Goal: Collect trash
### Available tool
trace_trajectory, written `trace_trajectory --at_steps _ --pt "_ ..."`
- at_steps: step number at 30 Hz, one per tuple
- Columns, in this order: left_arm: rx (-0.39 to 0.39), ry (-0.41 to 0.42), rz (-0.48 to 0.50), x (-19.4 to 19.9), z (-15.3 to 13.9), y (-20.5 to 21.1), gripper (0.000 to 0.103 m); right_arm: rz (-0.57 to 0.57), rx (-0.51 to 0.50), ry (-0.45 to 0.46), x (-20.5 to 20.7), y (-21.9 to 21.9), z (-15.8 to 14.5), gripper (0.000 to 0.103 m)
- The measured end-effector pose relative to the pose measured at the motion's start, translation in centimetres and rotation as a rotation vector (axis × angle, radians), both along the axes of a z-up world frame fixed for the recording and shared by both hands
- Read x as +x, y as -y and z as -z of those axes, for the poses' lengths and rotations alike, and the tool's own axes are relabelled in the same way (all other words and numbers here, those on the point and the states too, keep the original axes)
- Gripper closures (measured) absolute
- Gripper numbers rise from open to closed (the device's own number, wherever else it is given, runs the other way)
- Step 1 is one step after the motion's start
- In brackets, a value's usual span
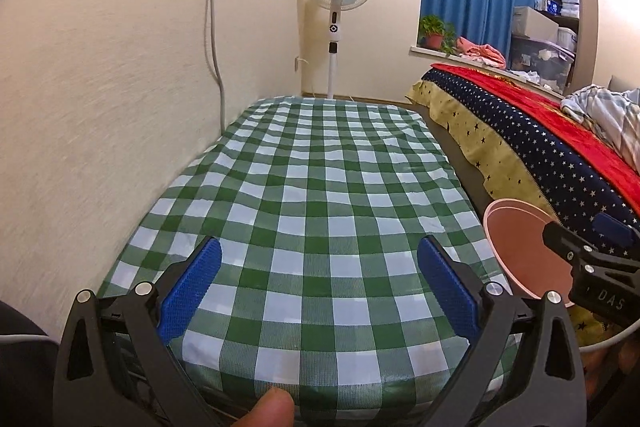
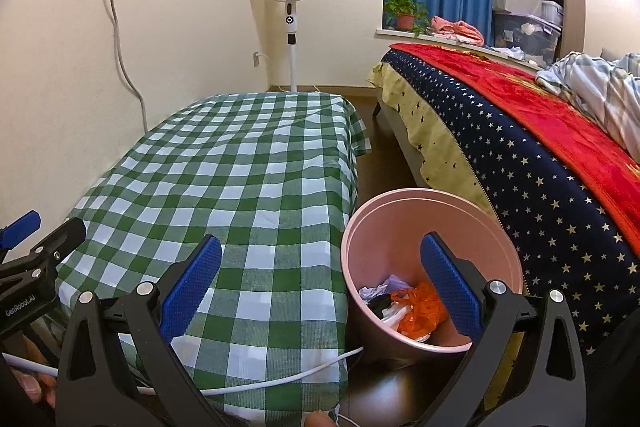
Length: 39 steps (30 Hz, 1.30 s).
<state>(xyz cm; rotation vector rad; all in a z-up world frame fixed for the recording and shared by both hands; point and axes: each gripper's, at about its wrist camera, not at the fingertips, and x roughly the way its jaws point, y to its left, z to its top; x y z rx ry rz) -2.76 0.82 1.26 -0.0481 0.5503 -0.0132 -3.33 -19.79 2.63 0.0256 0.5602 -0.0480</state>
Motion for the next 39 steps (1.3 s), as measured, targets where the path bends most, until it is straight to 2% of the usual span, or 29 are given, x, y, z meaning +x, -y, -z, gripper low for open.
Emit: trace_trajectory --at_steps 39 --pt "-0.022 0.002 0.002 -0.47 0.32 0.53 0.008 0.004 -0.014 0.018 -0.37 -0.19 -0.62 0.005"
